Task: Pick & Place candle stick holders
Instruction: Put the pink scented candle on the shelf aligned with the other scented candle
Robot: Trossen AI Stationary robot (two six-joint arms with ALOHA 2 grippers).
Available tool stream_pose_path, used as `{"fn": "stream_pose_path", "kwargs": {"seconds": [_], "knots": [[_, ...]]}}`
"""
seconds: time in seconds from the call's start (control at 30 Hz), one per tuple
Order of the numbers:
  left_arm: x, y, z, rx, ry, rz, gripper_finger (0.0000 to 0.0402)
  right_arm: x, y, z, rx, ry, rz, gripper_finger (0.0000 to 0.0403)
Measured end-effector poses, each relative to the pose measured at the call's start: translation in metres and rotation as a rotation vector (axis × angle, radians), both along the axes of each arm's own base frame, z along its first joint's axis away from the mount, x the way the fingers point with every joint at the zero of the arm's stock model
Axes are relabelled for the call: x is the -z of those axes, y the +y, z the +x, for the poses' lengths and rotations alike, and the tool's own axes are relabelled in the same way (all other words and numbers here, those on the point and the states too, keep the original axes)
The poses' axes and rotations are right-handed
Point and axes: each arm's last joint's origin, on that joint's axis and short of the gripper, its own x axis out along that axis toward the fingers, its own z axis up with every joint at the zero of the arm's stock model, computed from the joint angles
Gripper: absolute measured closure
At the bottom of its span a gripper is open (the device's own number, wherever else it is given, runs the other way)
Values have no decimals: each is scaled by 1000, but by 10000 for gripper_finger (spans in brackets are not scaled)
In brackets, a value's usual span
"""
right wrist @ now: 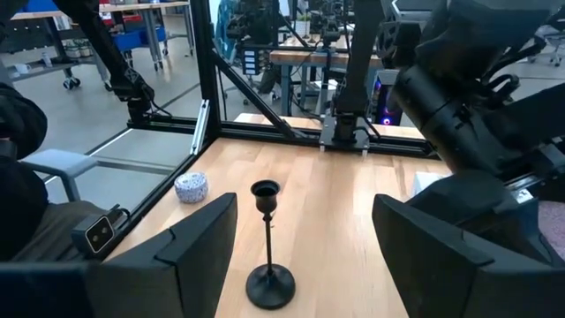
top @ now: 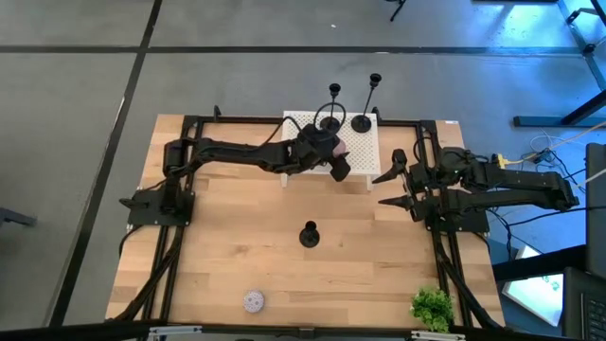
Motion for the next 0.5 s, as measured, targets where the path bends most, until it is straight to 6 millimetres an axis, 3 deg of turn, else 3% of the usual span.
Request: {"fn": "stream_pose_path", "kwargs": {"seconds": [0.5], "knots": [[7, 3, 0, -14, 42, 4, 114, 0, 0, 0, -1, -1, -4, 134]]}}
